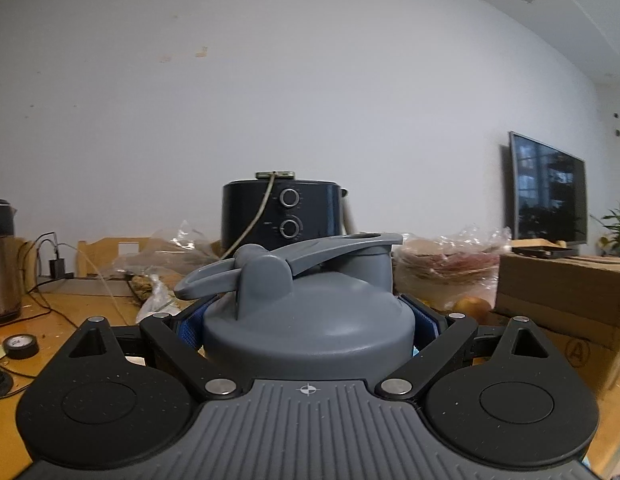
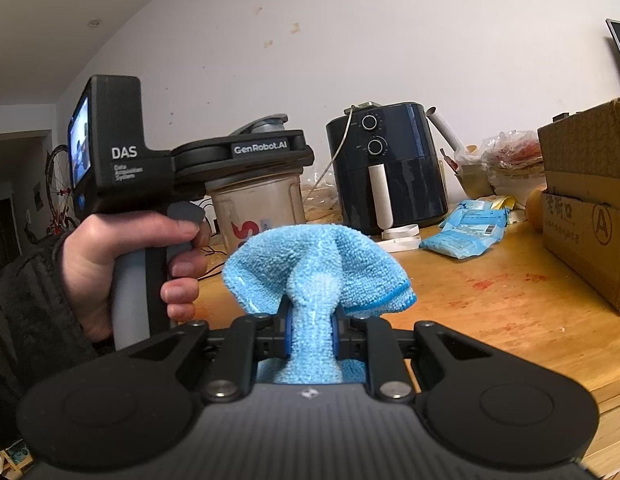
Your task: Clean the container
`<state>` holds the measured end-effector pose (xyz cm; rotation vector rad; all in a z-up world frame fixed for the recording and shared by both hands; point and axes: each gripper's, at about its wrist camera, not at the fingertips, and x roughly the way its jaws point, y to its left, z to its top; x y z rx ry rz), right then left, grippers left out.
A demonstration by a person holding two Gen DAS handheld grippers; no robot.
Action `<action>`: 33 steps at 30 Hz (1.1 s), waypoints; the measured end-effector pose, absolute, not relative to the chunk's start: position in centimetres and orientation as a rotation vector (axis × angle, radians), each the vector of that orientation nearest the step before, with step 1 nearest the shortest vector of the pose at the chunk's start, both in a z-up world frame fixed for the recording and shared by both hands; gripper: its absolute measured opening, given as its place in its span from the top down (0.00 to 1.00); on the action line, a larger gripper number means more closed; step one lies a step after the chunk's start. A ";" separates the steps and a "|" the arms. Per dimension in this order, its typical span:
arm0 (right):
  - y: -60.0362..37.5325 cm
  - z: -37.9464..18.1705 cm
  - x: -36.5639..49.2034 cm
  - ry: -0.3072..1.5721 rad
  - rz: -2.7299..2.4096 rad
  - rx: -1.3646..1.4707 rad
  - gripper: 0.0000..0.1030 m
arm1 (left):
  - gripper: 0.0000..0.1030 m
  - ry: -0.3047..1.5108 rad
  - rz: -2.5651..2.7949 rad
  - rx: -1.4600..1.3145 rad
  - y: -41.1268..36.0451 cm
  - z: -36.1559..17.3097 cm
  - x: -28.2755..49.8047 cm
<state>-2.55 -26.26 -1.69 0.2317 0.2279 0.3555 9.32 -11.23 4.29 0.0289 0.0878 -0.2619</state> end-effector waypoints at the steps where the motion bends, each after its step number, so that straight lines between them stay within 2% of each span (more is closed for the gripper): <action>1: -26.2 -1.7 -2.6 0.228 0.356 0.231 0.86 | 0.07 0.094 -0.277 0.031 -11.1 4.4 9.5; 33: -25.7 -1.4 -2.4 0.217 0.373 0.221 0.87 | 0.07 0.118 -0.618 0.048 -7.6 4.1 11.5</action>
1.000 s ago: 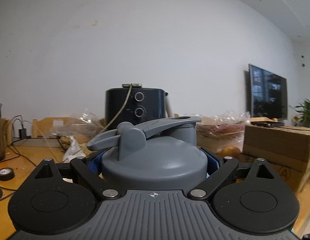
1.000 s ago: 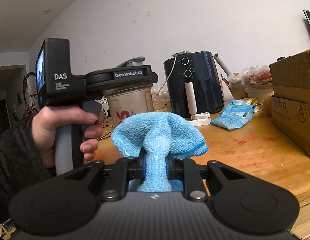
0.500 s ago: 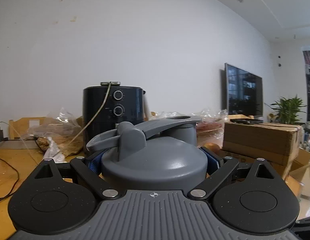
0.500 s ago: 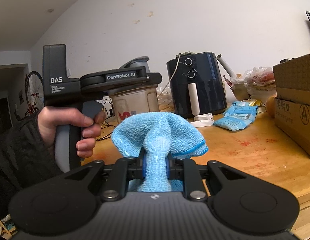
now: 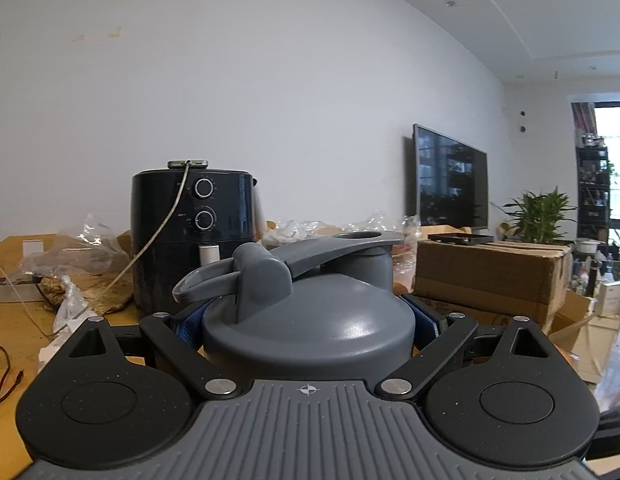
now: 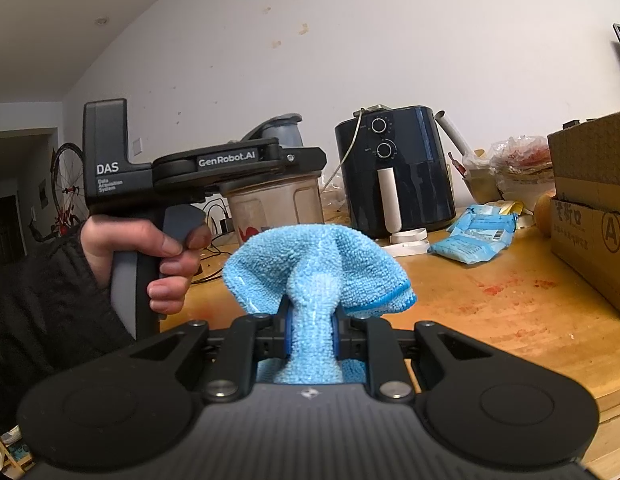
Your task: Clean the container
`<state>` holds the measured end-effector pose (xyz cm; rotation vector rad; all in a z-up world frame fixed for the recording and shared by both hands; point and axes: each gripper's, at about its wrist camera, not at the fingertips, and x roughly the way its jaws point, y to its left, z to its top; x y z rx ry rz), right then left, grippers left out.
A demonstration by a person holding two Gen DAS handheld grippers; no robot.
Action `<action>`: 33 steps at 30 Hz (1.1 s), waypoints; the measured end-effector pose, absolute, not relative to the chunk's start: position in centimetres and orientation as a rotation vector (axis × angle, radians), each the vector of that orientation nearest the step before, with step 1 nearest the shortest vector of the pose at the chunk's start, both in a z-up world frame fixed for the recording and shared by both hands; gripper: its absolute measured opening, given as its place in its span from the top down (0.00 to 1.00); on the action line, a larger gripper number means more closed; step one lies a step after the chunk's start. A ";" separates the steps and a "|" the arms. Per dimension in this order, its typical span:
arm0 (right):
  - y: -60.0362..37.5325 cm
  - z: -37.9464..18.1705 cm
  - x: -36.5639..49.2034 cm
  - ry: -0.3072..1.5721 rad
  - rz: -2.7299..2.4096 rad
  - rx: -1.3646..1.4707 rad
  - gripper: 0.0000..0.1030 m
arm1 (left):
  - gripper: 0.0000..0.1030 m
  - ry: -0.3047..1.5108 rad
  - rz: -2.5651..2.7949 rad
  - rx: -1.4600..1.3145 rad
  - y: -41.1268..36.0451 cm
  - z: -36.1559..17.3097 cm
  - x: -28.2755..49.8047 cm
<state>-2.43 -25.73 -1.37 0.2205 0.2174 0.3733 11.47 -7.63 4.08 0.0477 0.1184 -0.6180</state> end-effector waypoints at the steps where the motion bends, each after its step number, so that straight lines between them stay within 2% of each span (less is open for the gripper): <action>1: -25.7 -1.3 -2.4 0.217 0.375 0.220 0.87 | 0.07 0.119 -0.626 0.048 -7.5 4.1 11.5; 33: -25.1 -0.8 -1.5 0.202 0.396 0.188 0.87 | 0.07 0.101 -0.879 0.051 -5.5 3.5 13.4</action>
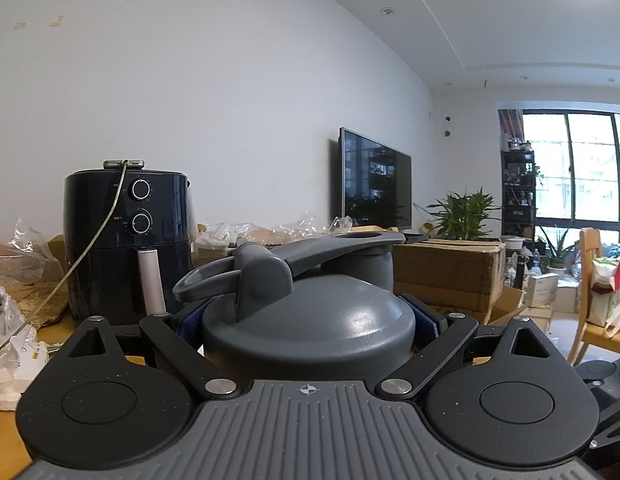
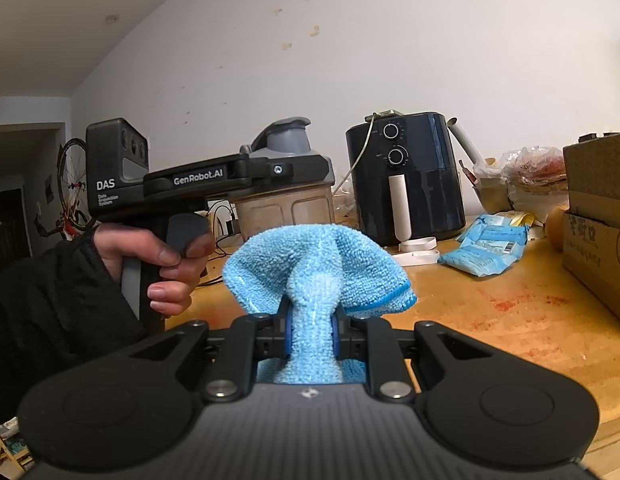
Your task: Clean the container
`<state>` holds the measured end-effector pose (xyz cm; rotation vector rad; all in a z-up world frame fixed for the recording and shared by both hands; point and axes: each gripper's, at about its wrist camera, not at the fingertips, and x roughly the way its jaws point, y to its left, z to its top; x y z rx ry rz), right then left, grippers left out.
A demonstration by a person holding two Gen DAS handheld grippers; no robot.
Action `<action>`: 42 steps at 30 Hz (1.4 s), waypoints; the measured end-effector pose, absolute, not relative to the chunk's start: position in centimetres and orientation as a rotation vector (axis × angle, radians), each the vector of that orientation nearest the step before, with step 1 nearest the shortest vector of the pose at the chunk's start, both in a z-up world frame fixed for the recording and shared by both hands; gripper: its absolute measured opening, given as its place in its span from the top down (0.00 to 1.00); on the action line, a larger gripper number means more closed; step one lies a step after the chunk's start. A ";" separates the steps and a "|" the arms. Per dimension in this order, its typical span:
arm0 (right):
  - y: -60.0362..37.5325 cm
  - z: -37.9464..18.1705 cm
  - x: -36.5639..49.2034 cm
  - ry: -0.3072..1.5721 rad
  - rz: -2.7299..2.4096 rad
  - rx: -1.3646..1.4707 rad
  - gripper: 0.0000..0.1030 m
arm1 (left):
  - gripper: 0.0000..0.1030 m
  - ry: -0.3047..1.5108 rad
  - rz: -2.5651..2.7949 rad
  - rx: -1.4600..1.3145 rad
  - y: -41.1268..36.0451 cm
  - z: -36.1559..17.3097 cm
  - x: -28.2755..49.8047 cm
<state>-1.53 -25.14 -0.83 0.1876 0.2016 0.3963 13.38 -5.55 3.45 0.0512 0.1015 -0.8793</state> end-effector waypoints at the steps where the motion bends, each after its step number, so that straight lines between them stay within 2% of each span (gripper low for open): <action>1: -25.1 -0.8 -1.4 0.201 0.398 0.185 0.87 | 0.07 0.102 -0.879 0.051 -5.6 3.5 13.4; 42: -22.1 0.4 3.6 0.280 0.428 0.080 0.90 | 0.07 0.107 -0.867 0.053 -5.3 3.3 13.6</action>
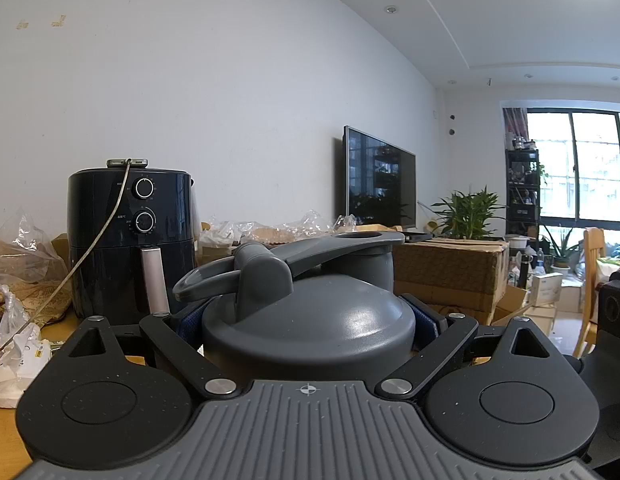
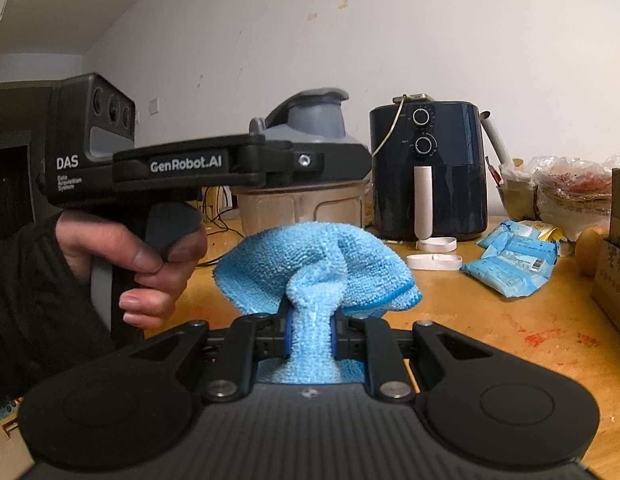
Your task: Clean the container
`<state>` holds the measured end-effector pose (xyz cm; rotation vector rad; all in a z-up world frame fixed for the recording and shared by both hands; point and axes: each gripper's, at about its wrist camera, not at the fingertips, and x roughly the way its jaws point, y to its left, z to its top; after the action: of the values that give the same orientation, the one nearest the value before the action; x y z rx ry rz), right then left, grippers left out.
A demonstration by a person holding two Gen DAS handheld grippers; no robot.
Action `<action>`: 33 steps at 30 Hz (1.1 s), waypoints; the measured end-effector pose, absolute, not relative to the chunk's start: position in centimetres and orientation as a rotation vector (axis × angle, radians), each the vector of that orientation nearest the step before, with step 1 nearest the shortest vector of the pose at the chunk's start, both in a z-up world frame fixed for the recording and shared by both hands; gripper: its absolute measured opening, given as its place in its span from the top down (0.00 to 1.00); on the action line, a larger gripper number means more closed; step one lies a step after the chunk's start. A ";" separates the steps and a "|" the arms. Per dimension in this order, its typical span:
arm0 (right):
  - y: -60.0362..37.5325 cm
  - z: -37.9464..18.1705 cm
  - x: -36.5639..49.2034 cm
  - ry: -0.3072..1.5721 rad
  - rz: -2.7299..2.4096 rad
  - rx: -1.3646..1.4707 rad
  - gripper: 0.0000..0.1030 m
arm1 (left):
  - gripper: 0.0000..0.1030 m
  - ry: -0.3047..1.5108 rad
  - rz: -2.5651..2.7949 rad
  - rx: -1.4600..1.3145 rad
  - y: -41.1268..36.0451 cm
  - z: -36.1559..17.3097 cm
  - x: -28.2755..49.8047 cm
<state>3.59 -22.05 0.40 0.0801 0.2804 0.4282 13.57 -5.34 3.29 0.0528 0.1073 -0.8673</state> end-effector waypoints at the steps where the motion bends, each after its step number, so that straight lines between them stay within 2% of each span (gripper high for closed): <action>1: -22.0 0.4 3.6 0.286 0.429 0.078 0.90 | 0.07 0.107 -0.867 0.053 -5.4 3.4 13.6; 23: -21.6 -3.3 5.3 0.439 0.445 0.050 0.91 | 0.07 0.107 -0.866 0.053 -5.4 3.4 13.9; 33: -21.6 -3.7 5.3 0.447 0.447 0.058 0.90 | 0.07 0.106 -0.863 0.053 -5.5 3.4 13.9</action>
<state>5.28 -21.65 -3.71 0.0580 0.4465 0.4468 13.95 -5.48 3.41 0.0529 0.1060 -0.8630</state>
